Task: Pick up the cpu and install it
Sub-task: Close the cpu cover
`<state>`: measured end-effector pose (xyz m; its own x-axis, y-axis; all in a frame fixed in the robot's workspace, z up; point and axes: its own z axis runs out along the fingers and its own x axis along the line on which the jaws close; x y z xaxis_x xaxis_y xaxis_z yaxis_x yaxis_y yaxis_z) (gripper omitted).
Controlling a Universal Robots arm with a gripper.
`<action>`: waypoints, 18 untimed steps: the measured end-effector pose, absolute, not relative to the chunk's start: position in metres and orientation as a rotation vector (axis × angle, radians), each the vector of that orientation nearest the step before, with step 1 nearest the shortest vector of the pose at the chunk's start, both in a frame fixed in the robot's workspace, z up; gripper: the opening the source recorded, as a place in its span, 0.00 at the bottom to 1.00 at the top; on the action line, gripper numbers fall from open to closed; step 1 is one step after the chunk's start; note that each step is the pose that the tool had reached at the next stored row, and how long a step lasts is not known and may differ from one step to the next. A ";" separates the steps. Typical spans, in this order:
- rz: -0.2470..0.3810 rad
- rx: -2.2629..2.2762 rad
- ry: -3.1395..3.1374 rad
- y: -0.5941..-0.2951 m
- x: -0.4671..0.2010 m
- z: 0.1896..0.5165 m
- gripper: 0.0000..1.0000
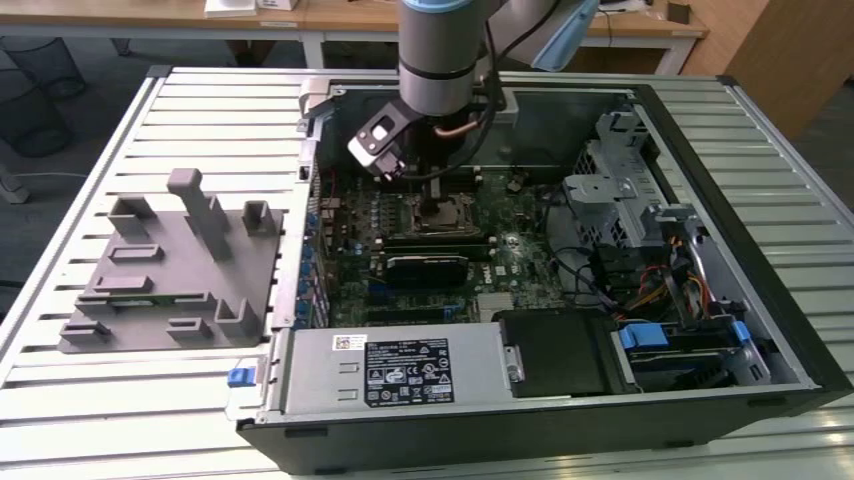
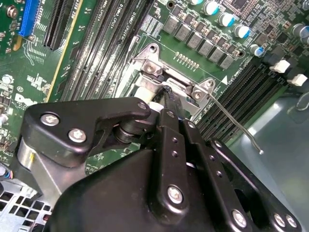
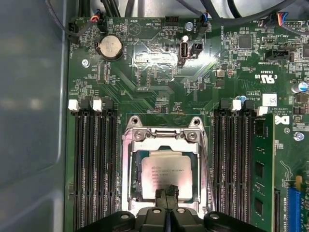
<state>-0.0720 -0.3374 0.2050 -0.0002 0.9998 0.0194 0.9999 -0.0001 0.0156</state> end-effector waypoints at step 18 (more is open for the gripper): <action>-0.044 -2.217 -2.217 -0.337 -0.065 0.201 0.11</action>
